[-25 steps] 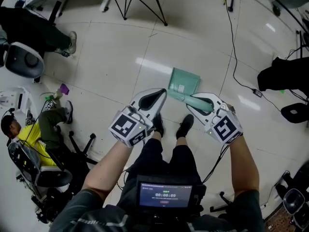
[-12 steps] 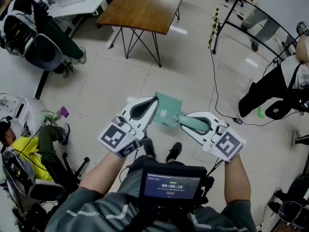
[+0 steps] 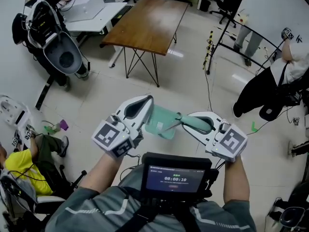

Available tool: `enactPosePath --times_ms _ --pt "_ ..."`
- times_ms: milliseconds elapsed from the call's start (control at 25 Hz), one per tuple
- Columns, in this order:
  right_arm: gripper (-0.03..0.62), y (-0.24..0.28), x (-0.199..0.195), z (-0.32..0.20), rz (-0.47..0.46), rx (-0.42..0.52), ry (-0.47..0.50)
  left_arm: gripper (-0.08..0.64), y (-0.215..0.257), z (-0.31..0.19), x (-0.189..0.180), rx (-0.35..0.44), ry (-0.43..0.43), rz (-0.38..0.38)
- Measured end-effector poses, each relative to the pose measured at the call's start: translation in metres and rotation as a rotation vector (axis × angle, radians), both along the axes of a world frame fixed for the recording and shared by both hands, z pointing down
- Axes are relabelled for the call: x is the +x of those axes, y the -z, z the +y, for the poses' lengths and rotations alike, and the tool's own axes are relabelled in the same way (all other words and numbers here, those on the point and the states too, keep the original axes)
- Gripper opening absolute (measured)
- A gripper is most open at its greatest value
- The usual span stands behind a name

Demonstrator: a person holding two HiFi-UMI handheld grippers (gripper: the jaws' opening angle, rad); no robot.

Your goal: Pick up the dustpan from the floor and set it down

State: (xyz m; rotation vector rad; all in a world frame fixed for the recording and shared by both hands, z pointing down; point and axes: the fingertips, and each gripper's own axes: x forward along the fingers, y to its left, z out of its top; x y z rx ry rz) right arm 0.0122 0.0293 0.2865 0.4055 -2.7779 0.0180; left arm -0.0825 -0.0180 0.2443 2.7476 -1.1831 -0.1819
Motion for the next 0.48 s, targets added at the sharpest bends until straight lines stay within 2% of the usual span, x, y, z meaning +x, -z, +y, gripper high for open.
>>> enactPosePath --times_ms 120,320,480 --pt "0.117 0.008 -0.004 0.012 -0.002 0.012 -0.010 0.017 0.000 0.015 -0.006 -0.019 -0.002 -0.011" --pt "0.117 0.016 -0.001 0.021 -0.002 0.024 -0.019 0.017 0.005 0.032 0.003 0.014 -0.026 -0.044" --pt "0.117 0.013 0.001 0.018 -0.007 0.028 -0.024 0.017 -0.001 0.033 0.006 0.008 -0.041 -0.038"
